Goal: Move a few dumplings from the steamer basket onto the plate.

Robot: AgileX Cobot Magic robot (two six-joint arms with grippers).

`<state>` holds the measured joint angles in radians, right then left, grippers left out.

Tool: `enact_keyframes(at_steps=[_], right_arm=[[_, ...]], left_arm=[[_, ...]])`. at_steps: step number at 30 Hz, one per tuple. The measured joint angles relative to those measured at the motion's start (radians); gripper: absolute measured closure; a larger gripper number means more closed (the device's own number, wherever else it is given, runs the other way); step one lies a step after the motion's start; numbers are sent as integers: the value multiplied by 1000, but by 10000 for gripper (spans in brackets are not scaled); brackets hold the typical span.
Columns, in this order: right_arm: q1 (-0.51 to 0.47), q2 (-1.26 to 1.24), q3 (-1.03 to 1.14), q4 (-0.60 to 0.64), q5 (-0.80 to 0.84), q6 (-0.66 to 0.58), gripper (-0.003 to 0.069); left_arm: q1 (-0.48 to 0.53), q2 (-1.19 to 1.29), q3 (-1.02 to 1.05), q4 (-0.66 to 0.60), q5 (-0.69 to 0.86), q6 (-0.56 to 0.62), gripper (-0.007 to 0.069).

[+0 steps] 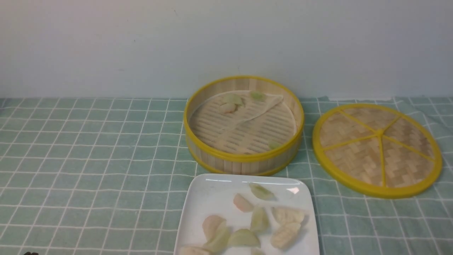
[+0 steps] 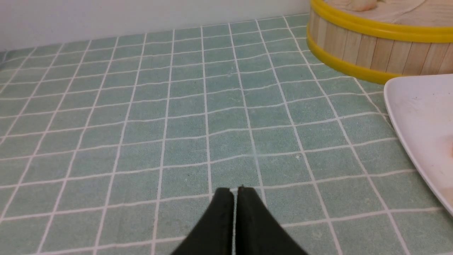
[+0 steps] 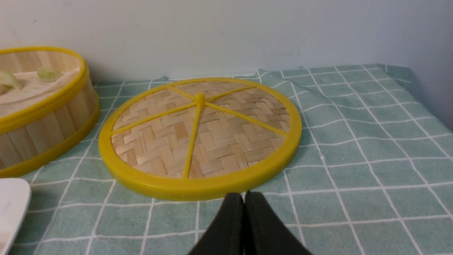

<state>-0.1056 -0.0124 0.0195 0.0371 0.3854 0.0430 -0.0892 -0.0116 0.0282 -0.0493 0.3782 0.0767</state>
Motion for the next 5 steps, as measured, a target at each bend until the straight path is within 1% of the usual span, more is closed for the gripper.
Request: enact_keyframes(at_steps=[5], right_arm=[[0, 0, 0, 0, 0, 0, 673]], left_arm=[[0, 0, 0, 0, 0, 0, 631]])
